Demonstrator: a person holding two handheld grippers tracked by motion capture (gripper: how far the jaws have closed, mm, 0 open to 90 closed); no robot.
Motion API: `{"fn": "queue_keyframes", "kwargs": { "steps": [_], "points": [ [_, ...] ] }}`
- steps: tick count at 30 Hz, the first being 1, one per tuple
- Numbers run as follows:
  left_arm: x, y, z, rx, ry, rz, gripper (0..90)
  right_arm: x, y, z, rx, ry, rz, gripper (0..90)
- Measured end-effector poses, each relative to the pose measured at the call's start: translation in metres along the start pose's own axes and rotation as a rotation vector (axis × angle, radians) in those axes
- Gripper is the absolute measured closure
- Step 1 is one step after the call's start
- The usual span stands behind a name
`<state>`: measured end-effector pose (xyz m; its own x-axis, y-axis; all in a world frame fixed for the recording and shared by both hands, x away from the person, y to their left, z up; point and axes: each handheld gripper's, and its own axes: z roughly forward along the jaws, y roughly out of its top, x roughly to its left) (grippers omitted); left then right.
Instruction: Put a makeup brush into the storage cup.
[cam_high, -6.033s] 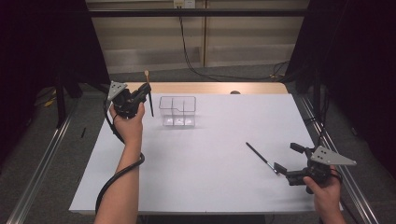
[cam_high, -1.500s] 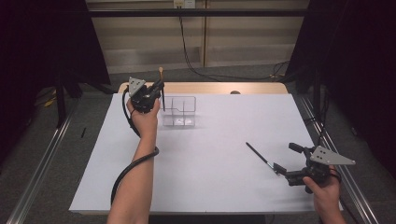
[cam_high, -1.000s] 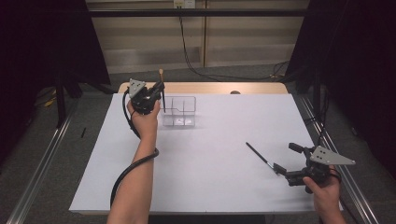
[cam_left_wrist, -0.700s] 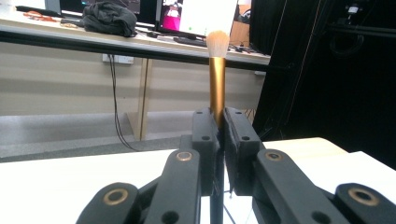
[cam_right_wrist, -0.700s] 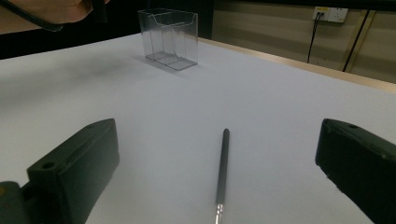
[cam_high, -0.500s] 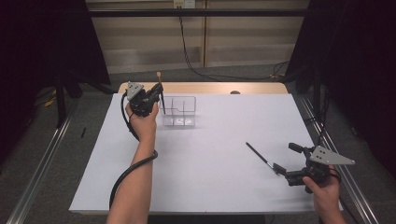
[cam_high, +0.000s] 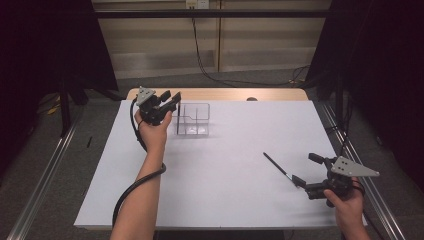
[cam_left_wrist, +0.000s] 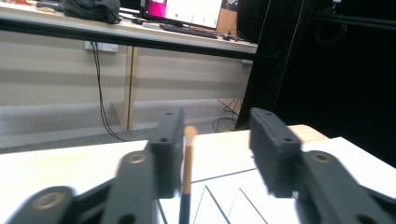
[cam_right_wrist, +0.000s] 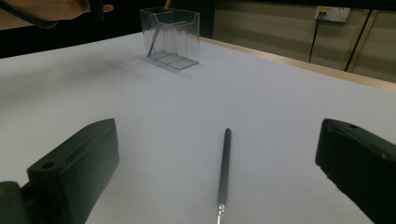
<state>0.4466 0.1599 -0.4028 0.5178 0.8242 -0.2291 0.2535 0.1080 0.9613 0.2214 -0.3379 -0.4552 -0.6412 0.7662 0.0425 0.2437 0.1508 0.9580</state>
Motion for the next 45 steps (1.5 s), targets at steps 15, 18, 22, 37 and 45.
{"fn": "queue_keyframes", "kwargs": {
  "steps": [15, 18, 22, 37, 45],
  "points": [
    [0.003, -0.008, -0.014, -0.038, -0.065, 0.01, 21.0, 0.003, 0.001, 0.002, 0.004, 0.005, -0.005, 0.0],
    [0.002, -0.01, -0.016, -0.038, -0.07, 0.013, 16.8, 0.003, 0.001, 0.003, 0.003, 0.008, -0.004, 0.0],
    [0.002, -0.012, -0.021, -0.042, -0.077, 0.021, 14.1, 0.004, 0.001, 0.004, 0.006, 0.009, -0.009, 0.0],
    [0.003, -0.018, -0.036, -0.029, -0.095, 0.033, 3.8, 0.006, 0.002, 0.005, 0.01, 0.007, -0.011, 0.0],
    [0.005, -0.023, -0.046, -0.042, -0.12, 0.036, 1.5, 0.007, 0.001, 0.005, 0.011, 0.01, -0.009, 0.0]
  ]
}}
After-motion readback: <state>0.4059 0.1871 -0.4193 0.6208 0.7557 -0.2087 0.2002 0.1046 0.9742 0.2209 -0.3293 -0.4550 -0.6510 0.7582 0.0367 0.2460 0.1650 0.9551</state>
